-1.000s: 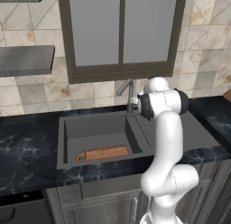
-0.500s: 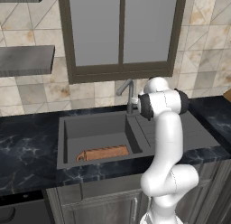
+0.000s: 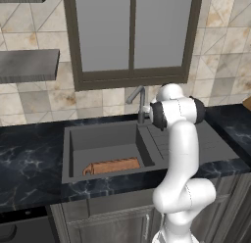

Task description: Turn on the sink faucet with hot water and rinse the cutting board for ten seconds, then turn off the faucet. Push the cutting board to reach the water if necessary.

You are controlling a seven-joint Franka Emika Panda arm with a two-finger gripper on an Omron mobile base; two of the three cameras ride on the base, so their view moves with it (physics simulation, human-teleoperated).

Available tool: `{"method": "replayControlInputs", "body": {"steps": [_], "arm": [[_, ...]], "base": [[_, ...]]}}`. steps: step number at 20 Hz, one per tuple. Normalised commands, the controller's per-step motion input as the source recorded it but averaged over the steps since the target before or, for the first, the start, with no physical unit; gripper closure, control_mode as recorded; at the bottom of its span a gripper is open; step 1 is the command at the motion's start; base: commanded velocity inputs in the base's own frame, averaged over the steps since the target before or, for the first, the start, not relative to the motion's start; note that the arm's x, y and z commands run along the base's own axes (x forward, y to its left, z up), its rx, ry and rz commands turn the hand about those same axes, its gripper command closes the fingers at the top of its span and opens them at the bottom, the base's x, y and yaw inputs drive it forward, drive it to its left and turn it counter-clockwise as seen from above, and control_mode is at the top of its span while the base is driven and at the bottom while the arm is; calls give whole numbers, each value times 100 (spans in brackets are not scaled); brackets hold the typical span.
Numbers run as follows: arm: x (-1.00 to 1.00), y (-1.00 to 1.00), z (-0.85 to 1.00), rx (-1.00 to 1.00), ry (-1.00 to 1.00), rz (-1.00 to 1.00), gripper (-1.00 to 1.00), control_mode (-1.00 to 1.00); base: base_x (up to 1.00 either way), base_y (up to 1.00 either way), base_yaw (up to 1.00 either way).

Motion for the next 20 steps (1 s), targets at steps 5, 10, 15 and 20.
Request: {"method": "replayControlInputs", "body": {"steps": [5, 10, 15, 20], "arm": [[-3, -34, 0, 0, 0, 0, -100, -100], [-11, -42, -6, 0, 0, 1, -100, -100], [-20, -48, -8, 1, 0, 0, -100, -100], [-24, -51, -11, 1, 0, 1, -100, -100]], "base": [[0, 0, 0], [0, 0, 0], [0, 0, 0], [0, 0, 0]]}}
